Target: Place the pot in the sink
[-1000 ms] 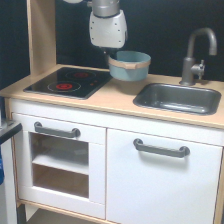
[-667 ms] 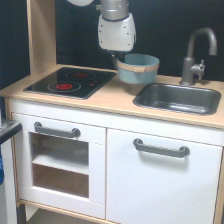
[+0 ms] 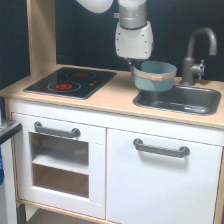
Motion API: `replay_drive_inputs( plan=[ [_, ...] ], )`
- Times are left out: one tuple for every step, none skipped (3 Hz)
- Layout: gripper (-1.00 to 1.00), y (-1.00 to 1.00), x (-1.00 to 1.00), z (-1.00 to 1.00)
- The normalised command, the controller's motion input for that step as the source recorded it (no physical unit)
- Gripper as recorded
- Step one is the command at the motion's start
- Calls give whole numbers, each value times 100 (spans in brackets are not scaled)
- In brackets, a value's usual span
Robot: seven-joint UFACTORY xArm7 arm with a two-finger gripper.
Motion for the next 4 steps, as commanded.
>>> replay_drive_inputs(
  plan=[
    [-100, 32, 91, -85],
    [-84, 19, 29, -62],
    [-38, 11, 12, -37],
    [-23, 8, 12, -32]
  ],
)
